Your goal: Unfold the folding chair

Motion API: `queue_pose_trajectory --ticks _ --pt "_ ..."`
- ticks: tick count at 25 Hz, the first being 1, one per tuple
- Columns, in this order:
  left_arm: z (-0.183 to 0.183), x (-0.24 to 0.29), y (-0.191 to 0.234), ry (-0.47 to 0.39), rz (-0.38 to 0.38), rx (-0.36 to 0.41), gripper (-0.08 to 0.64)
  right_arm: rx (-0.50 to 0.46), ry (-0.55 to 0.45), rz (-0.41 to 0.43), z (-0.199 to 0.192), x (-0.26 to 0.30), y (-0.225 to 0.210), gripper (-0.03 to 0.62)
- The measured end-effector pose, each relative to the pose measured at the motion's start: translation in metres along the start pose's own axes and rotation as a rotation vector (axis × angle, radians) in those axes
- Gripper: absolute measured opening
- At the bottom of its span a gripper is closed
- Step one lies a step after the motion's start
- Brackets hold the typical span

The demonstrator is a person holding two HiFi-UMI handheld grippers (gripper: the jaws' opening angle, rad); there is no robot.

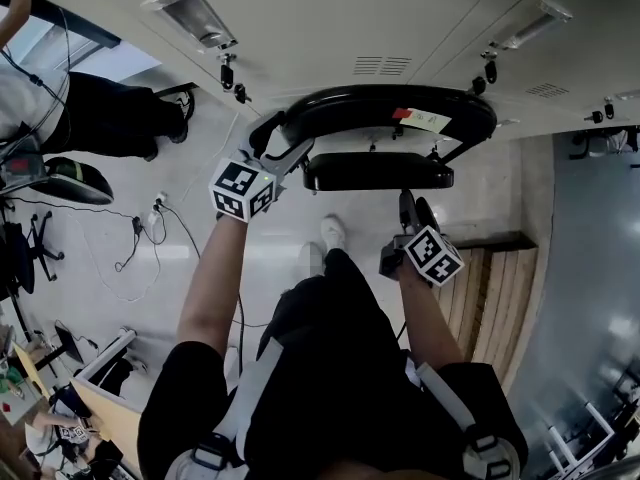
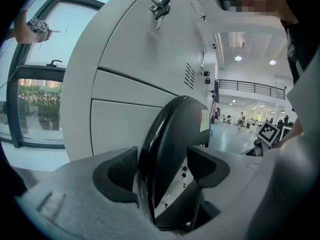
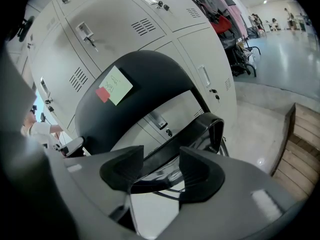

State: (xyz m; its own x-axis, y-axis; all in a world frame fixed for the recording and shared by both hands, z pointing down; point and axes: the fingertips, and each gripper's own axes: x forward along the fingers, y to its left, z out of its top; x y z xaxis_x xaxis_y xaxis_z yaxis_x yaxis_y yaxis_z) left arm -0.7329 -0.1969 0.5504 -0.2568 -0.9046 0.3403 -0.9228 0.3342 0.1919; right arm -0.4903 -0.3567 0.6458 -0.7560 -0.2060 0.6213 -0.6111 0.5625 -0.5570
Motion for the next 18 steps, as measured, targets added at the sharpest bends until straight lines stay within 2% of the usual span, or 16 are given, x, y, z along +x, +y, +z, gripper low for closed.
queue_pose_trajectory --ticks 3,5,7,12,18 --pt "0.0 0.008 0.0 -0.005 0.017 0.015 0.316 0.01 0.034 0.005 -0.012 0.004 0.001 0.237" --pt "0.0 0.011 0.0 0.003 0.014 0.045 0.314 0.049 0.05 0.006 -0.019 0.008 0.002 0.249" --pt "0.0 0.012 0.0 0.001 0.011 0.07 0.314 0.118 0.059 0.01 -0.024 0.013 0.003 0.26" --pt "0.002 0.008 -0.002 -0.017 -0.011 0.049 0.314 0.222 0.064 0.023 -0.028 0.027 0.008 0.301" --pt "-0.005 -0.004 -0.019 0.019 -0.076 0.089 0.313 0.437 0.08 0.008 -0.049 0.042 0.009 0.341"
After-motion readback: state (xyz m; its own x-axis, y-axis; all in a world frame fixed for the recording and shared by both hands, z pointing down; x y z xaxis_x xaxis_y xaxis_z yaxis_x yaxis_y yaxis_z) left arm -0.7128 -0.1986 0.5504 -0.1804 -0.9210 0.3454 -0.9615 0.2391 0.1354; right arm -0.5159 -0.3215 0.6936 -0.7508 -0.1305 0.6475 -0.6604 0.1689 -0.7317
